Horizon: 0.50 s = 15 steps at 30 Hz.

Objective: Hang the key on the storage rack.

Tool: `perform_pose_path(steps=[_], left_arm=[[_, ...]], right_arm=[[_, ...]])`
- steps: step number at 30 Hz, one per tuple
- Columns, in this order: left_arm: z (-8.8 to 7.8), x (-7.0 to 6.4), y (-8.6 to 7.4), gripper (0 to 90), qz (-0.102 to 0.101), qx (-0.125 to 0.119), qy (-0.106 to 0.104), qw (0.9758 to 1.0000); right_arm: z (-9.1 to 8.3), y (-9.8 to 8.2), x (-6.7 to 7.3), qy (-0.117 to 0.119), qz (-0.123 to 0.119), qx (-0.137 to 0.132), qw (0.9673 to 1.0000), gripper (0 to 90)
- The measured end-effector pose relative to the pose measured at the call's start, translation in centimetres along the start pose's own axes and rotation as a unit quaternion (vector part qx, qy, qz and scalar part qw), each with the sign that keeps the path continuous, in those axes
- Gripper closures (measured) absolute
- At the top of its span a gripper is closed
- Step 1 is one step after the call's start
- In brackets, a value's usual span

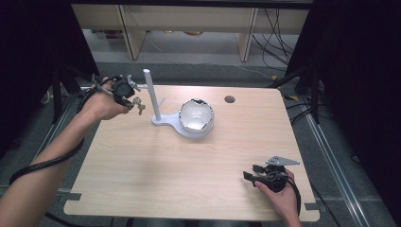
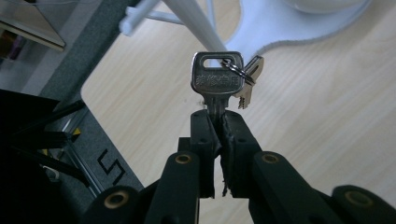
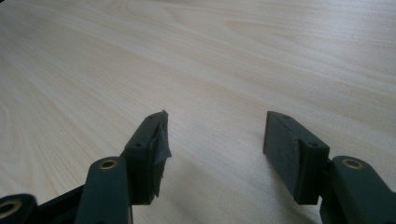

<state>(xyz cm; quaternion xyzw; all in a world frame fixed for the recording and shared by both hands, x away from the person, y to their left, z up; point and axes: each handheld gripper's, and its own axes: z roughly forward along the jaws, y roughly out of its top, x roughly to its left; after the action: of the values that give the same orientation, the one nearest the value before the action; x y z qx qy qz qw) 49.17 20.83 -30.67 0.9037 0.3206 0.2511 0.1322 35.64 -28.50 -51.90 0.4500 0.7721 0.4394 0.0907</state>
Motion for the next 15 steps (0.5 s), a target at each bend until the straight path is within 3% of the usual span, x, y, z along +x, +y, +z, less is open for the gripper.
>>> perform_pose_path(steps=[2, 8, 9, 11, 15], left_arm=[[-0.1, 0.5, 0.2, 83.6, -0.004, -0.005, 0.006, 1.0], [-0.2, 1.7, 1.0, 83.6, -0.014, -0.021, 0.026, 0.9994], [-0.2, 1.7, 1.0, 83.5, -0.017, -0.024, 0.028, 0.9992], [0.2, 2.0, 1.2, 83.5, -0.022, -0.031, 0.034, 0.9987], [0.7, 2.6, 1.3, 83.5, -0.03, -0.036, 0.041, 0.9981]], right_arm=[[-0.1, 0.0, 0.2, 0.0, 0.014, 0.003, 0.9999, 41.3], [0.0, 0.0, 0.2, 0.0, 0.01, 0.001, 1.0, 41.3], [0.0, 0.0, -0.1, -0.001, -0.004, 0.0, 1.0, 41.3], [-0.1, 0.0, 0.3, 0.0, 0.021, 0.003, 0.9998, 41.2], [-0.1, 0.0, 0.0, -0.003, 0.006, 0.006, 1.0, 41.1]])
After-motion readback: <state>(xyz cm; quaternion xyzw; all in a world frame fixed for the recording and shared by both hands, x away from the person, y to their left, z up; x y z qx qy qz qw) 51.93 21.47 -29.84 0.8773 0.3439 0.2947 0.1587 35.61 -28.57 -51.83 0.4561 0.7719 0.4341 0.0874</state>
